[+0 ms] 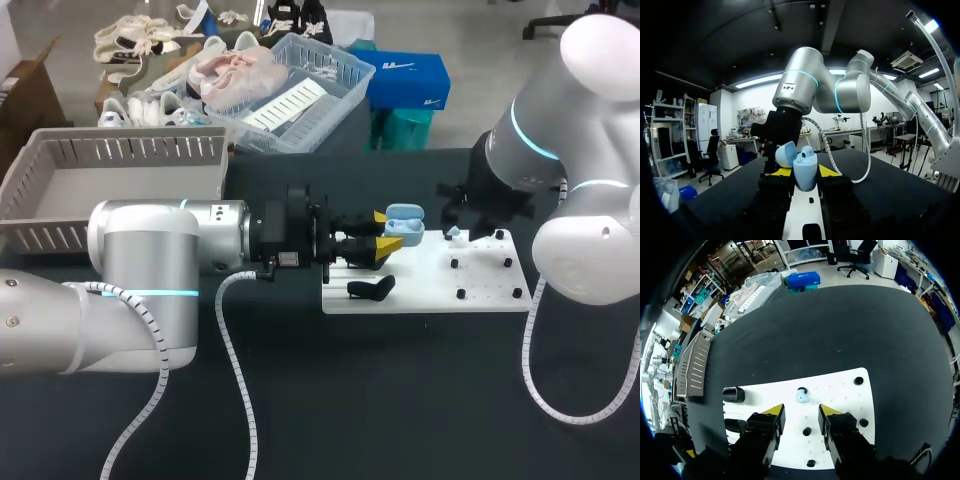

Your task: Pick up each earbud case from the left stands, insert the matching earbuds, close the lid, and place the case in the box.

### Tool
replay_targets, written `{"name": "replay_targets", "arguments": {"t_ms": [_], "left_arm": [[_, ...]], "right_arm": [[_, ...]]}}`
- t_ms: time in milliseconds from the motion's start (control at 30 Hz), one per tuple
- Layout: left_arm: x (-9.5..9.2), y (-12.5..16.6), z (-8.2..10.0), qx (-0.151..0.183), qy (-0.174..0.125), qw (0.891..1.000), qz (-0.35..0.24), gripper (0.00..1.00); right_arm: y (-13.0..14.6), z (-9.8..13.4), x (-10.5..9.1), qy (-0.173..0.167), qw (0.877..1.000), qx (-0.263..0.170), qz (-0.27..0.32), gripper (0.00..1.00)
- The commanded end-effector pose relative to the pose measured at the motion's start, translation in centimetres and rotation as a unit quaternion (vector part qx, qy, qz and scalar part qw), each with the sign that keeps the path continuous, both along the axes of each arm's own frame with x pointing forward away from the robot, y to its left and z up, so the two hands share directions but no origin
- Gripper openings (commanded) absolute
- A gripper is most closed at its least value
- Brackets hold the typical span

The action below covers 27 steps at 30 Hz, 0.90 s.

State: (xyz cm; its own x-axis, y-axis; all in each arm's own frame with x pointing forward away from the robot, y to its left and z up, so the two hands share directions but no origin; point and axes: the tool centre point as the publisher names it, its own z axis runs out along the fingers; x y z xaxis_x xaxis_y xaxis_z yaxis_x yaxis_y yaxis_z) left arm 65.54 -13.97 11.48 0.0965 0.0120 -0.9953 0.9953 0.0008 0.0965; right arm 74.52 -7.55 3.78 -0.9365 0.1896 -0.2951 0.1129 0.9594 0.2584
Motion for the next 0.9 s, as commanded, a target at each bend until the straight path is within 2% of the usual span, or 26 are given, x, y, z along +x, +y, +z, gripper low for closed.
{"name": "replay_targets", "arguments": {"t_ms": [33,467,900], "left_arm": [[0.1,-0.1,0.0,0.0,0.0,1.0,0.0,0.0],[0.1,-0.1,0.0,0.0,0.0,1.0,0.0,0.0],[0.1,-0.1,0.0,0.0,0.0,1.0,0.0,0.0]], "right_arm": [[0.2,-0.4,0.6,0.003,1.0,0.006,-0.001,0.4],[0.0,-1.3,1.3,0.008,1.0,0.016,-0.016,0.33],[0.3,-1.4,1.9,0.008,1.0,0.013,-0.011,0.33]]}}
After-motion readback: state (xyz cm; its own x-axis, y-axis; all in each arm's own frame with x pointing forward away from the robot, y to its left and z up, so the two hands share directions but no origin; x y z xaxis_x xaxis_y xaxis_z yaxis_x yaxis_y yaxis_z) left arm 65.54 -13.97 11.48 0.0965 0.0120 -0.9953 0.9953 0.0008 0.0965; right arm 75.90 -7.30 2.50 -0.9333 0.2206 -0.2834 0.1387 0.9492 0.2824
